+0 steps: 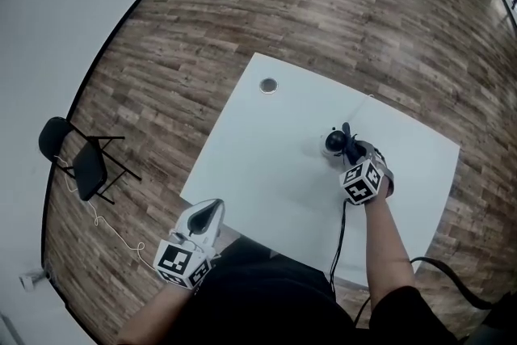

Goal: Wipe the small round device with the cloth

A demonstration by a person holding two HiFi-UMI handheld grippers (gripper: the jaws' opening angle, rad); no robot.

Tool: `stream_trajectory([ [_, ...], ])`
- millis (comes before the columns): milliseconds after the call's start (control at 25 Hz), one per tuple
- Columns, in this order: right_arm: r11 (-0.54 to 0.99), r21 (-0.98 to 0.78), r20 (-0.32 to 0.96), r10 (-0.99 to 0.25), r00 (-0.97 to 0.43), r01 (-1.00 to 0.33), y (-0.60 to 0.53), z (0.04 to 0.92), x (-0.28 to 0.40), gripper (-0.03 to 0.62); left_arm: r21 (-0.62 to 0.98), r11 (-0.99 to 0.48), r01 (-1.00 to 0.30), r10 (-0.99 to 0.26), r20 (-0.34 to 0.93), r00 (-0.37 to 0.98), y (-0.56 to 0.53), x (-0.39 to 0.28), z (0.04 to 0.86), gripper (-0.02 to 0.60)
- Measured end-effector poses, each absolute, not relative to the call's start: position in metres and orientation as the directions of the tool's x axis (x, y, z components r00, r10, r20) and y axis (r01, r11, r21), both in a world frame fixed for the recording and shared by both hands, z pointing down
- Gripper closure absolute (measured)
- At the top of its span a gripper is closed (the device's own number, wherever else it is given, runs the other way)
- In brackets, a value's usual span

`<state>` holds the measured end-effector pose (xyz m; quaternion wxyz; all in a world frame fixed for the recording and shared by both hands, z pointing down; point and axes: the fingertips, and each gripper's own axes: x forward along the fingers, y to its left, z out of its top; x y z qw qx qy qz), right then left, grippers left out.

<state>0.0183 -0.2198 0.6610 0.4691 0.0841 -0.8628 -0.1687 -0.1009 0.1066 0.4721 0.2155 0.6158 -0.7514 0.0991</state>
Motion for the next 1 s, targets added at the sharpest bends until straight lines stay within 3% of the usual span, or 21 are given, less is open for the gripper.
stream_trajectory([
  [280, 0.951, 0.257, 0.870, -0.151, -0.469, 0.170, -0.171, 0.689, 0.025, 0.470, 0.112, 0.193, -0.975, -0.885, 0.449, -0.124, 0.101, -0.097, 0.475, 0.575],
  [520, 0.920, 0.277, 0.779, -0.047, -0.625, 0.276, -0.109, 0.652, -0.005, 0.470, 0.117, 0.161, -0.980, -0.896, 0.434, -0.095, 0.087, -0.096, 0.470, 0.575],
  [680, 0.881, 0.463, 0.605, -0.233, -0.762, 0.099, -0.135, 0.585, -0.006, 0.470, 0.140, 0.141, -0.980, -0.908, 0.413, -0.072, 0.078, -0.094, 0.472, 0.575],
  [800, 0.819, 0.574, 0.553, -0.401, -0.730, -0.016, -0.183, 0.555, 0.005, 0.470, 0.162, 0.140, -0.977, -0.912, 0.405, -0.064, 0.075, -0.096, 0.477, 0.575],
  [1000, 0.785, 0.614, 0.662, -0.454, -0.596, 0.085, -0.223, 0.586, 0.011, 0.468, 0.178, 0.148, -0.973, -0.914, 0.399, -0.066, 0.076, -0.100, 0.478, 0.575],
])
